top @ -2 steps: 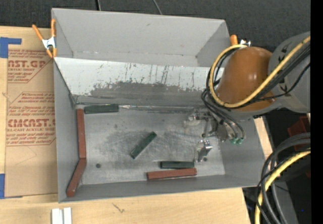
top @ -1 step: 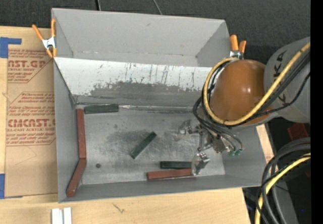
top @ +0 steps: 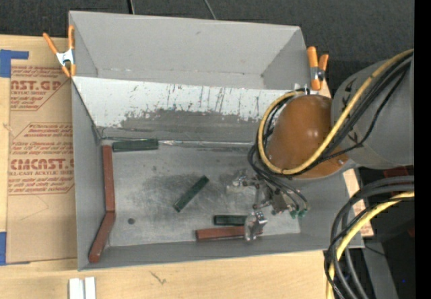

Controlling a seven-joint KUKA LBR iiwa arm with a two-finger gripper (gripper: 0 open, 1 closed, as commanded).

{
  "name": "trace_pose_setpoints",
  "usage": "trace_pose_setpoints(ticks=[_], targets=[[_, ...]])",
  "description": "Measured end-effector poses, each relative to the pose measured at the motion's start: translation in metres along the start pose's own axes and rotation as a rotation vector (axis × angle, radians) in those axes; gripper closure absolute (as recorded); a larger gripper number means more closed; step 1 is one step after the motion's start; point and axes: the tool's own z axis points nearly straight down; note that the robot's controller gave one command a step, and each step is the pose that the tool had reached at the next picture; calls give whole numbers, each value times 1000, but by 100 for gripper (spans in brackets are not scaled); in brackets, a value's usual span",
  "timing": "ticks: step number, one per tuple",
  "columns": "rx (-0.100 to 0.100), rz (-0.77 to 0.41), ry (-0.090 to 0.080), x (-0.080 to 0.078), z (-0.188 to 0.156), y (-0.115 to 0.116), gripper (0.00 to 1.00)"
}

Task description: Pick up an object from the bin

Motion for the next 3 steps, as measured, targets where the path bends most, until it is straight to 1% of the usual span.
trace_pose_setpoints(ticks=[1, 2, 3], targets=[[7, -246, -24, -8, 35, 7, 0], [-3, 45, -17, -2, 36, -3, 100], [-2, 45, -17, -2, 36, -3, 100]])
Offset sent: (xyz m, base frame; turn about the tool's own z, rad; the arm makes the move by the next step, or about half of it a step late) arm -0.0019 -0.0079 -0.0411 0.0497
